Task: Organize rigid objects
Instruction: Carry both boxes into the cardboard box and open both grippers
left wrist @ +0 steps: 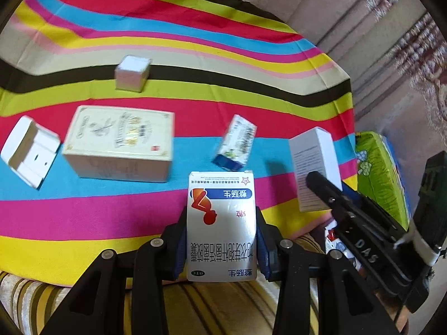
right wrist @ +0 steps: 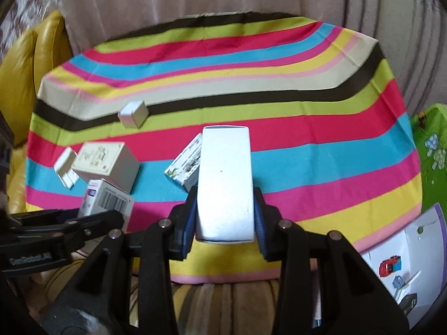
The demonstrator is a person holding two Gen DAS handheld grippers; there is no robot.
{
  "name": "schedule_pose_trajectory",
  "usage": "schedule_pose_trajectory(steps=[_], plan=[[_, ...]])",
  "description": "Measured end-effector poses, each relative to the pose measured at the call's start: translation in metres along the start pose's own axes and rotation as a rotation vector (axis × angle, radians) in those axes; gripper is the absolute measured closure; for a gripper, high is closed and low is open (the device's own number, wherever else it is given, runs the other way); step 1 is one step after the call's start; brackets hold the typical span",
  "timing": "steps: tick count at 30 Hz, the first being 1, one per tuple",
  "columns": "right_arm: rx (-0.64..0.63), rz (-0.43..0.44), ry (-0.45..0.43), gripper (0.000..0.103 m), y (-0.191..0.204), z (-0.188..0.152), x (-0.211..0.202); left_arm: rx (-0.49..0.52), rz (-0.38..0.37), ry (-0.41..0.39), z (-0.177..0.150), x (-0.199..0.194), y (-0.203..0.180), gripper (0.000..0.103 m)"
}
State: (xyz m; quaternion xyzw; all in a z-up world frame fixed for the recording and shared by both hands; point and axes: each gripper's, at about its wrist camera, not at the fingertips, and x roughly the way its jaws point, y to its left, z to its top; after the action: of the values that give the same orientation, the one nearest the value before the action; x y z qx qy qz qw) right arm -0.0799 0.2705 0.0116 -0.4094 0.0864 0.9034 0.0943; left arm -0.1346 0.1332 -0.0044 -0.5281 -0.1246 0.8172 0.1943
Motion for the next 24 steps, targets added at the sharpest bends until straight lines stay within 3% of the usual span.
schedule_pose_trajectory(steps=[10,18,24], plan=[[0.121,-0.047,-0.047,0.063,-0.071,-0.018,-0.044,0.136,-0.043,0.038,-0.004,0.004,-0.067,0.062],[0.213,-0.141,-0.027,0.063,-0.138,-0.045,-0.061,0.195,-0.159,0.157,-0.017,0.032,-0.139,0.062],[0.281,-0.217,-0.009,0.063,-0.186,-0.065,-0.066,0.250,-0.195,0.216,-0.037,0.058,-0.192,0.062]])
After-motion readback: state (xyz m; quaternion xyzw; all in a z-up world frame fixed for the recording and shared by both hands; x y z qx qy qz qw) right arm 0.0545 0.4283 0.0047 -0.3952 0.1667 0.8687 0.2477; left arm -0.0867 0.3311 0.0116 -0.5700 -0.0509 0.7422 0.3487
